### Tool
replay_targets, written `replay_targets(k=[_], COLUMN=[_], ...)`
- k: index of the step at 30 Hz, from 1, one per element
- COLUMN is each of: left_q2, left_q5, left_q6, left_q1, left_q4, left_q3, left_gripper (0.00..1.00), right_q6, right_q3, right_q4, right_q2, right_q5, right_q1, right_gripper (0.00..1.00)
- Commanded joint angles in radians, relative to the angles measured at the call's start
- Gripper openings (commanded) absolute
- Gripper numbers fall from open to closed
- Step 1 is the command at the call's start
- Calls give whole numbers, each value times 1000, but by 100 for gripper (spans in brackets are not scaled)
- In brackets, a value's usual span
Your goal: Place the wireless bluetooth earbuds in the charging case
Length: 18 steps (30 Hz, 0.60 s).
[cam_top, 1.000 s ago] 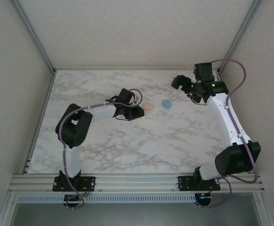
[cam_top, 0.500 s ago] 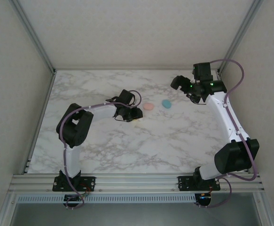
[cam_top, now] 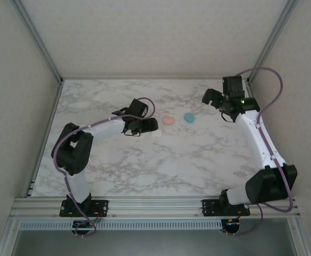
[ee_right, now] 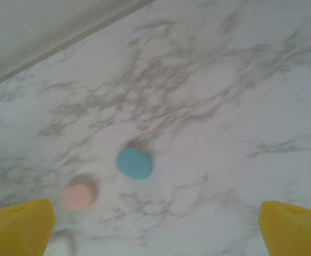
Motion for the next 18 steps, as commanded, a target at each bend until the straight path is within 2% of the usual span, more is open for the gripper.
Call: replay_targets(k=[1, 2, 5, 8, 10, 14, 18], left_q2=[-156, -199, -314, -414, -474, -560, -606], left_q5=[-191, -244, -388, -501, -520, -539, -577], left_q6=[64, 85, 155, 208, 236, 281, 443], left_q1=[9, 12, 30, 75, 132, 280, 353], left_q4=[42, 60, 112, 182, 276, 393, 510], left_q3=[-62, -86, -150, -242, -322, -460, -558], left_gripper=[95, 100, 100, 100, 100, 100, 100], right_q6=[-167, -227, -367, -413, -434, -460, -498], right_q3=[-163, -228, -378, -449, -479, -601, -683], right_q4=[229, 309, 510, 607, 659, 915, 1113], right_q2=[-71, -80, -63, 13, 67, 142, 216], right_q5=[212, 231, 267, 257, 244, 210, 59], right_q1=[-8, -8, -11, -24, -27, -30, -31], right_gripper=[99, 99, 99, 99, 99, 99, 98])
